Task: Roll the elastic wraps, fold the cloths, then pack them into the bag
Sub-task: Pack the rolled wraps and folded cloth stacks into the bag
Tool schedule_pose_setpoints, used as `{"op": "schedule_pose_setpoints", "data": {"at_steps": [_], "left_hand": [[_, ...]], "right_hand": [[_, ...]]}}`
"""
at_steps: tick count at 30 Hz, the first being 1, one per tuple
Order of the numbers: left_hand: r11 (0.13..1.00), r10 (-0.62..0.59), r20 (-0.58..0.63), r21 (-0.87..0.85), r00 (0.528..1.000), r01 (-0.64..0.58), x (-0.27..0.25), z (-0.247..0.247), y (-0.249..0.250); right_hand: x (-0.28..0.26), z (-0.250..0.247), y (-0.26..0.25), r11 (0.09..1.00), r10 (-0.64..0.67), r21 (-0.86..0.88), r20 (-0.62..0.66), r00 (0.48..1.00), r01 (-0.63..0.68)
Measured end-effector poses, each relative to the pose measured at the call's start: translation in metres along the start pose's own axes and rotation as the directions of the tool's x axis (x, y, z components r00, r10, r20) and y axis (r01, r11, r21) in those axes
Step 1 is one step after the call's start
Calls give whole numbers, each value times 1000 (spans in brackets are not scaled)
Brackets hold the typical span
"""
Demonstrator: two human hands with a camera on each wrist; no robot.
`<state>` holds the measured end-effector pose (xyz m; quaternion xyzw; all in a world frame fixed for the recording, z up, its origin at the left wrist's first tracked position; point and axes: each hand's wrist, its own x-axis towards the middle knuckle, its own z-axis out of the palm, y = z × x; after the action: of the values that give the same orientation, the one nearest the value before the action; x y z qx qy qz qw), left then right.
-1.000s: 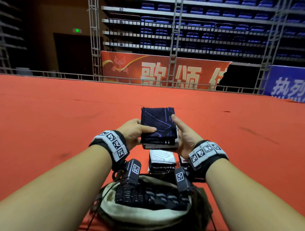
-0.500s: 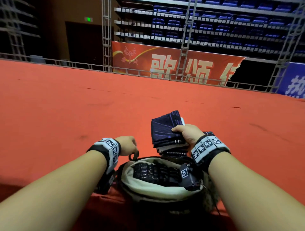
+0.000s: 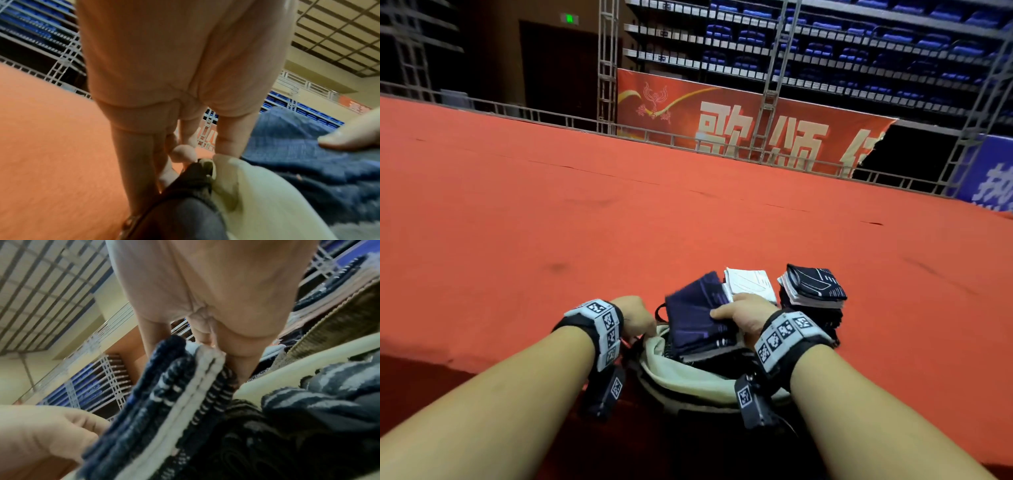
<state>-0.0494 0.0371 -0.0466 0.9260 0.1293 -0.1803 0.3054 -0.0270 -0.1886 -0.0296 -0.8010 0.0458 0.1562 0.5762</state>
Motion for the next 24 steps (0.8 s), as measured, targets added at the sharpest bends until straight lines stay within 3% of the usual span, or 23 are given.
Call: {"op": "schedule_pose_setpoints", "data": {"at_steps": [4, 8, 10, 13, 16, 20, 22, 24], "left_hand": [[1000, -15, 70, -16, 997, 16, 0, 4, -6], [997, -5, 53, -81, 999, 9, 6, 4, -10], [984, 11, 45, -177, 999, -3, 11, 1, -11], [935, -3, 33, -353, 999, 14, 8, -1, -10], [880, -15, 20, -474, 1000, 23, 7, 2, -9], [853, 15, 15, -522, 1000, -5, 5, 4, -4], [844, 13, 17, -536, 1000, -2, 5, 5, -1], [827, 0, -6, -562, 1000, -4, 6, 5, 1]], "right_hand": [[1, 1, 2, 999, -35, -20, 28, 999, 35], [-10, 6, 0, 948, -59, 316, 113, 992, 21], [-10, 11, 6, 945, -59, 327, 152, 987, 6], [0, 18, 14, 998, -45, 41, 123, 991, 41], [5, 15, 8, 985, -21, -167, 116, 993, 40], [-11, 11, -5, 830, -46, -545, 142, 989, 117], [-15, 9, -7, 766, -43, -624, 191, 981, 155], [-17, 1, -5, 800, -7, -582, 233, 972, 145]]}}
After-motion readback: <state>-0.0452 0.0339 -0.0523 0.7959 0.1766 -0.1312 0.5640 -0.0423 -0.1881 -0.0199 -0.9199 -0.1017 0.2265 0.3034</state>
